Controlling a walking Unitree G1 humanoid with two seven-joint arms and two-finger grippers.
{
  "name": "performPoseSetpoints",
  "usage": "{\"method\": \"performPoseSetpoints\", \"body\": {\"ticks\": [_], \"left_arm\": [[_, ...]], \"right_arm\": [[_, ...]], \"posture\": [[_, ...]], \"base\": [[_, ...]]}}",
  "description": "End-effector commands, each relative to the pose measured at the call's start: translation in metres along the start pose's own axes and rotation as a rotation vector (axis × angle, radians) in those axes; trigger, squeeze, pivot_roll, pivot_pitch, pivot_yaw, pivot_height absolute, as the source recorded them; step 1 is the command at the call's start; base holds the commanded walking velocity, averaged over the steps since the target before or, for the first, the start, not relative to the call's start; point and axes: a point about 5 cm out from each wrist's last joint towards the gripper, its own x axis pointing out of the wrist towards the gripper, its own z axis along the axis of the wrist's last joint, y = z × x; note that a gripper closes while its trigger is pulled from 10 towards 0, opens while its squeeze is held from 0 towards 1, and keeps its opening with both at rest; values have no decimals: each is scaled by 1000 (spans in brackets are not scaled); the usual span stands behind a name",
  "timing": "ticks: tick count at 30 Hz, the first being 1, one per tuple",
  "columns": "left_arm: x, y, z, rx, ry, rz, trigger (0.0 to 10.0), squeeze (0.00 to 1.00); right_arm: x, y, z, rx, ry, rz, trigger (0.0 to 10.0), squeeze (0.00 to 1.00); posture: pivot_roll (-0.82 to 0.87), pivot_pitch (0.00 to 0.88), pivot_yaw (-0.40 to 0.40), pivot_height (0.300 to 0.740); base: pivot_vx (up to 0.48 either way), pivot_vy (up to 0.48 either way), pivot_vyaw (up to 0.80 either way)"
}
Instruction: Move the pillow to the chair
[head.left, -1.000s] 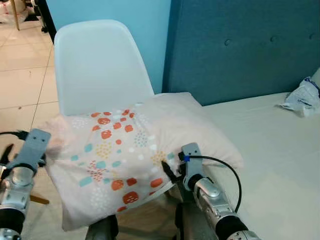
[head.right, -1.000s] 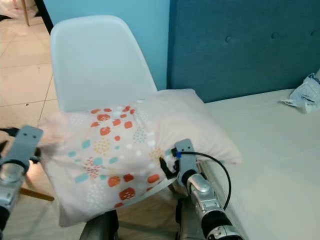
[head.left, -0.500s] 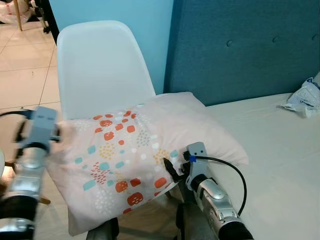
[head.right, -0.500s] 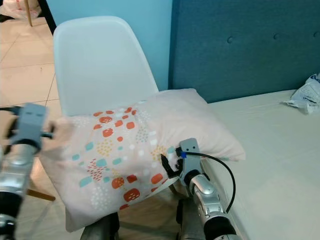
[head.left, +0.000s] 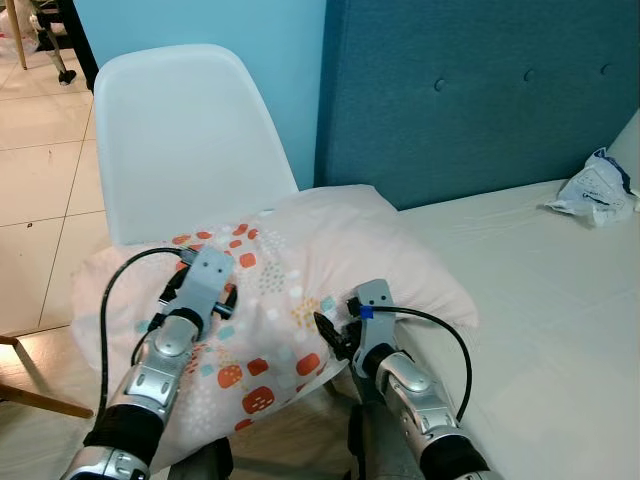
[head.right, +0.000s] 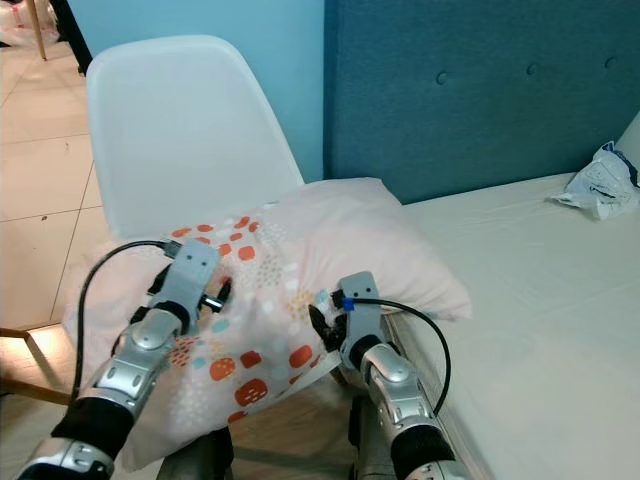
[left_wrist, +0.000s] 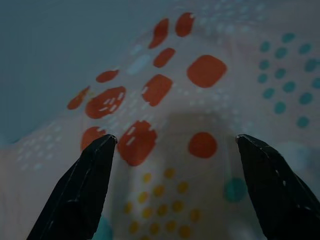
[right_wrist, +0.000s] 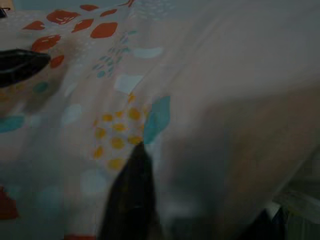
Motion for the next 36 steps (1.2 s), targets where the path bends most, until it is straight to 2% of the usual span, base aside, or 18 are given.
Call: {"method": "performPoseSetpoints", "body": {"ticks": [1,2,3,10,17,18,19,21,23,24,30,31,32,33,34,35,36], "left_arm": [[-1,-7,-4,17,26,-26,10000,0],[-1,-7,-4,17,26,-26,10000,0],[-2,-8,-5,27,31,-33,10000,0],[-4,-13,-10,66,57,-50,10000,0],[-6,-23,-17,117,84,-85,10000,0],[-6,-24,-18,119,88,-86,10000,0],[-7,-27,-19,123,92,-94,10000,0],[-8,-28,-19,124,93,-96,10000,0],[-9,-30,-21,124,101,-97,10000,0],[-9,-30,-23,125,107,-96,10000,0],[-9,-29,-26,137,119,-92,10000,0],[-9,-28,-27,144,125,-90,10000,0],[-9,-28,-27,144,125,-90,10000,0],[-8,-27,-28,149,130,-88,10000,0],[-8,-27,-28,149,130,-88,10000,0],[-8,-26,-29,155,133,-86,10000,0],[-8,-26,-29,155,133,-86,10000,0]], "right_arm": [[3,5,5,-14,-12,22,235,0],[3,5,5,-14,-12,22,235,0],[3,5,4,-14,-7,24,10000,1000],[1,1,5,-4,-16,20,10000,1000],[-4,-11,5,-28,5,-23,10000,1000],[-5,-12,5,-35,15,-24,10000,1000],[-10,-15,-5,-84,115,-12,10000,1000],[-13,-16,-9,-107,149,-11,10000,1000],[-25,-27,-11,-130,153,-66,10000,1000],[-32,-33,-8,-116,121,-106,10000,1000],[-41,-40,-11,-100,131,-164,10000,1000],[-42,-44,-9,67,109,-208,10000,1000],[-42,-44,-9,67,109,-208,10000,1000],[-44,-48,-5,49,104,-236,10000,467],[-44,-48,-5,49,104,-236,10000,467],[-44,-50,-2,-31,120,-229,10000,0],[-44,-50,-2,-31,120,-229,10000,0]], "posture": [[-33,118,-57,605],[-33,118,-57,605],[-35,118,-57,605],[-35,123,-58,605],[-43,124,-59,605],[-43,124,-59,605],[-45,124,-59,605],[-45,124,-59,605],[-57,122,-63,605],[-61,121,-63,605],[-64,116,-63,605],[-63,113,-64,605],[-63,113,-64,605],[-61,110,-65,605],[-61,110,-65,605],[-61,109,-64,605],[-61,109,-64,605]], "base": [[0,0,0],[0,0,0],[0,0,0],[0,0,0],[0,0,0],[0,0,0],[0,0,0],[0,0,0],[0,0,0],[0,0,0],[0,0,0],[0,0,0],[0,0,0],[0,0,0],[0,0,0],[0,0,0],[0,0,0]]}}
